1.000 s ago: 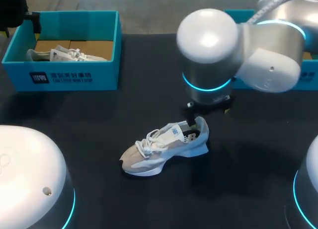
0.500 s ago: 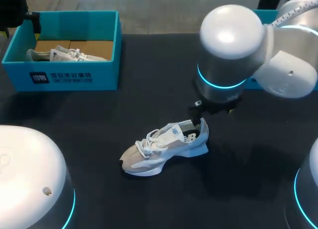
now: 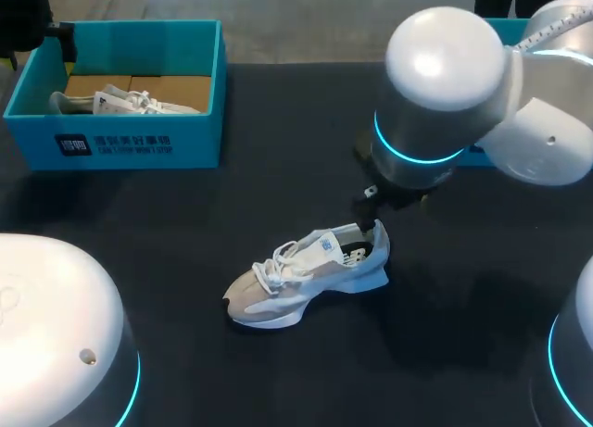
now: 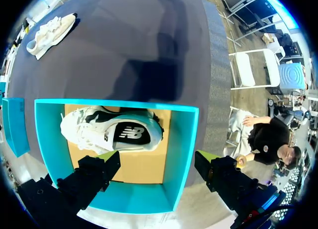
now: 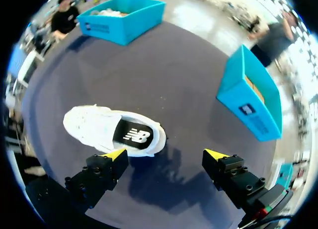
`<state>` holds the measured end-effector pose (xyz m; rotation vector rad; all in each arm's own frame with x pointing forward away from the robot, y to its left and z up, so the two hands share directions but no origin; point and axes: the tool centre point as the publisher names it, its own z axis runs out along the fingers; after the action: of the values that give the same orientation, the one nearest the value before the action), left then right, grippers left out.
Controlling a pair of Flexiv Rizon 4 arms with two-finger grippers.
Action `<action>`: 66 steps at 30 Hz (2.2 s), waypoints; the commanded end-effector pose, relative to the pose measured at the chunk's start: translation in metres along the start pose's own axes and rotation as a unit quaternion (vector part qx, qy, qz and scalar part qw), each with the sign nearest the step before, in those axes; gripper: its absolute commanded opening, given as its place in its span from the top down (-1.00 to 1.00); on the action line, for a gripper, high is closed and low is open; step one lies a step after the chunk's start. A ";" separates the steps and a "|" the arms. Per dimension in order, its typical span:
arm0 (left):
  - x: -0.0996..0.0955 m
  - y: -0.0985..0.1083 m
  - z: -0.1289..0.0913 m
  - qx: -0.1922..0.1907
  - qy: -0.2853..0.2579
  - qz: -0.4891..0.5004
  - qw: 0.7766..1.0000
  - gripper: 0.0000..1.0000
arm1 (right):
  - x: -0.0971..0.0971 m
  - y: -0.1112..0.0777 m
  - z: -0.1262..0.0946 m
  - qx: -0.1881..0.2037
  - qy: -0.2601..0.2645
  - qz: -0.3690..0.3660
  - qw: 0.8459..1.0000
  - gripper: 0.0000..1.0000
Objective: Take the shoe out of the shoebox, open the shoe tongue, remove and reinsert the insole, then place the shoe into the shoebox
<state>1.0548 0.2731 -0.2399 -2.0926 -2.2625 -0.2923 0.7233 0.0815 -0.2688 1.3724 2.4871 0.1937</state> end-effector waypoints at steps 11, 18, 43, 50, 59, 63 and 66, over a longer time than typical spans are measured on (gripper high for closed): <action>0.000 -0.001 0.000 -0.001 0.000 0.000 1.000 -1.00 | -0.046 -0.034 -0.004 -0.177 0.148 -0.319 0.919 -1.00; 0.000 -0.001 0.000 -0.001 0.000 0.000 1.000 -1.00 | -0.074 -0.040 0.002 -0.197 0.146 -0.356 0.902 -1.00; 0.000 -0.001 0.000 -0.001 0.000 0.000 1.000 -1.00 | -0.107 -0.052 0.008 -0.215 0.137 -0.339 0.906 -1.00; 0.000 -0.001 0.000 -0.001 0.000 0.000 1.000 -1.00 | -0.107 -0.052 0.008 -0.215 0.137 -0.339 0.906 -1.00; 0.000 -0.001 0.000 -0.001 0.000 0.000 1.000 -1.00 | -0.107 -0.052 0.008 -0.215 0.137 -0.339 0.906 -1.00; 0.000 -0.001 0.000 -0.001 0.000 0.000 1.000 -1.00 | -0.107 -0.052 0.008 -0.215 0.137 -0.339 0.906 -1.00; 0.000 -0.001 0.000 -0.001 0.000 0.000 1.000 -1.00 | -0.107 -0.052 0.008 -0.215 0.137 -0.339 0.906 -1.00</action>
<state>1.0548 0.2731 -0.2399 -2.0926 -2.2624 -0.2923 0.7381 -0.0371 -0.2692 0.2848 2.7464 0.7570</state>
